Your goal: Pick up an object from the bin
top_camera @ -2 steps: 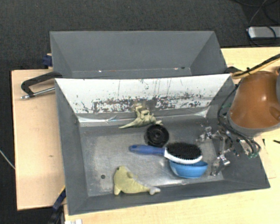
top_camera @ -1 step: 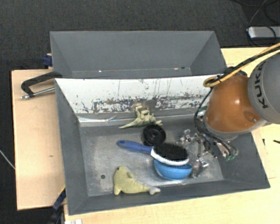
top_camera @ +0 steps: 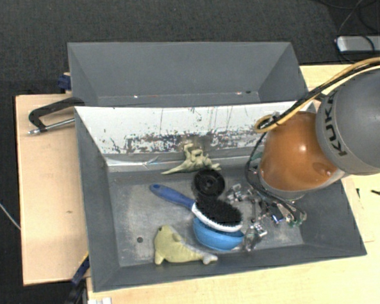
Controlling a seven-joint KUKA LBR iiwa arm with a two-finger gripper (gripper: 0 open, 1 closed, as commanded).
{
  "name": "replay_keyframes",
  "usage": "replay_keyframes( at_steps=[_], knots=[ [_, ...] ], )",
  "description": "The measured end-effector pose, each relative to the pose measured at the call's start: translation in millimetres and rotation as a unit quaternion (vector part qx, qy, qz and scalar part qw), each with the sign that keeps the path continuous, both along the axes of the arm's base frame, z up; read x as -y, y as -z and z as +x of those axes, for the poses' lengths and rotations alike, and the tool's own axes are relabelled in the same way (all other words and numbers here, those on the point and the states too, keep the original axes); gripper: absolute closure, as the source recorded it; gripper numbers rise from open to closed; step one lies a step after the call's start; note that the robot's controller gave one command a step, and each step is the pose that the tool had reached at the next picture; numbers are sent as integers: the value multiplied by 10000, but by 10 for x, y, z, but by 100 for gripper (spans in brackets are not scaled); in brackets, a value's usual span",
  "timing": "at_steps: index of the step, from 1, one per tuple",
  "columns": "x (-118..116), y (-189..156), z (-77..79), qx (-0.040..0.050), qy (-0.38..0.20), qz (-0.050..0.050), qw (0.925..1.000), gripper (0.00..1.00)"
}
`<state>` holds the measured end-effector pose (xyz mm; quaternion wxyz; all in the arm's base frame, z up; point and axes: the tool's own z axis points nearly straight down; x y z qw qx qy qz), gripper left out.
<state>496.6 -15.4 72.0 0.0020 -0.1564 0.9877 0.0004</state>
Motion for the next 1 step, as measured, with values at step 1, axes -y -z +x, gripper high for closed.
replay_keyframes(
  at_steps=[1],
  knots=[
    [26, 2, -10, -25, 11, -10, 10000, 100]
  ],
)
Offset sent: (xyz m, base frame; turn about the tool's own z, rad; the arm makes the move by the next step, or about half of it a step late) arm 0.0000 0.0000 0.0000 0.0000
